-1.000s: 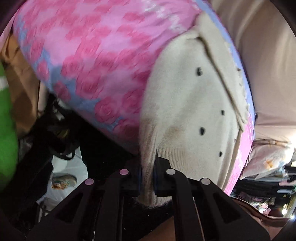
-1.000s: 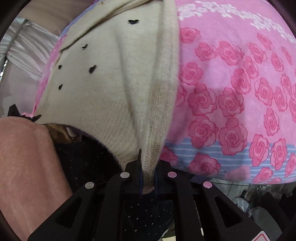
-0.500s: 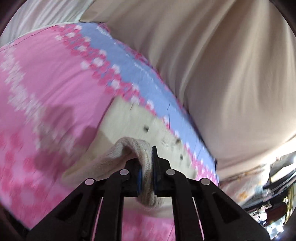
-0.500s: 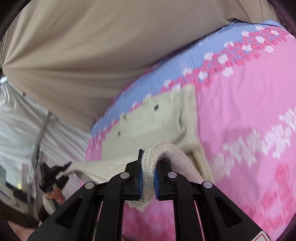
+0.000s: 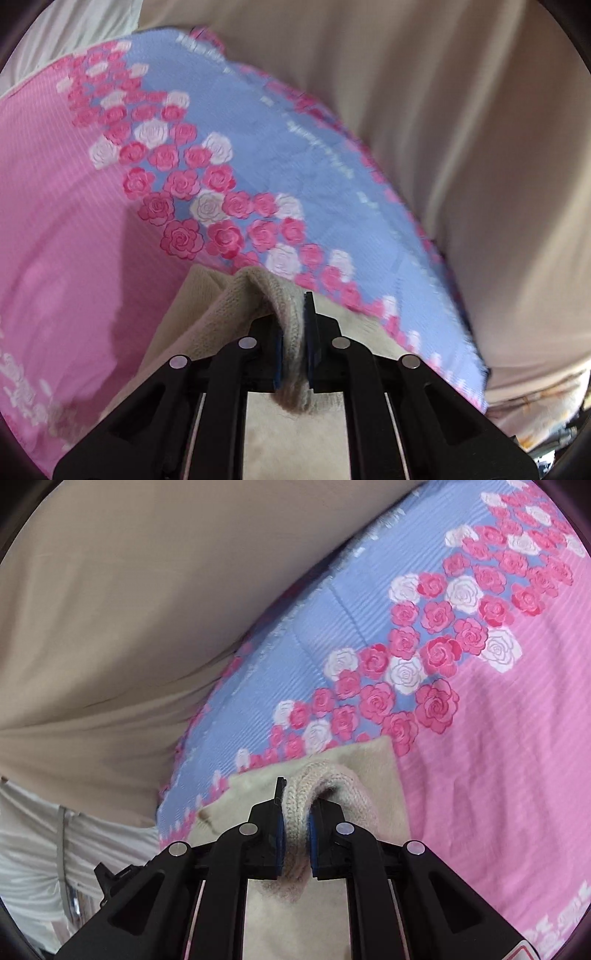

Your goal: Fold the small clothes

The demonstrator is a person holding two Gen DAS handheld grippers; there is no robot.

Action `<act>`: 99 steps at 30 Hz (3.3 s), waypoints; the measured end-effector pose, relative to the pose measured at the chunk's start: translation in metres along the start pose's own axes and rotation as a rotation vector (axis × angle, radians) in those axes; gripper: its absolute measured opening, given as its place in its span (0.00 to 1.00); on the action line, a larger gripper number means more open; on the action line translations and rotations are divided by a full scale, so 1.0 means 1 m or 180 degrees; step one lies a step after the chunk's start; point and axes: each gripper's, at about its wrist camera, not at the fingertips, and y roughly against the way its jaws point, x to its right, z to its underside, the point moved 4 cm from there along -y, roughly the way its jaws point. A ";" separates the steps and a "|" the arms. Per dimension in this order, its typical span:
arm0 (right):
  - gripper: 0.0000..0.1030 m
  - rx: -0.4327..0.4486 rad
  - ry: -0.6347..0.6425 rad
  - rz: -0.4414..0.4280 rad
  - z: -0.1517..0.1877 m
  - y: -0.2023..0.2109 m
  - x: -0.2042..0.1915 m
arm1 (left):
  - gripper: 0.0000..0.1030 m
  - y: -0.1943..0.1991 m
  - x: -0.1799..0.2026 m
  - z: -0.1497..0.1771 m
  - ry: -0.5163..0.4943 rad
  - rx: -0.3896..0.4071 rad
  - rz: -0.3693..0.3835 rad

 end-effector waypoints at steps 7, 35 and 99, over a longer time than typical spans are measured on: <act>0.19 0.0157 -0.0572 -0.0458 -0.008 0.001 0.013 | 0.23 -0.032 -0.012 -0.002 0.0232 -0.0052 -0.0020; 0.15 -0.0025 0.0826 0.0569 0.147 0.093 0.031 | 0.15 0.071 -0.119 0.093 0.0333 -0.0378 -0.0048; 0.49 0.0063 0.1640 0.1607 0.015 -0.026 -0.047 | 0.70 -0.036 0.018 0.029 -0.1358 -0.0037 -0.1038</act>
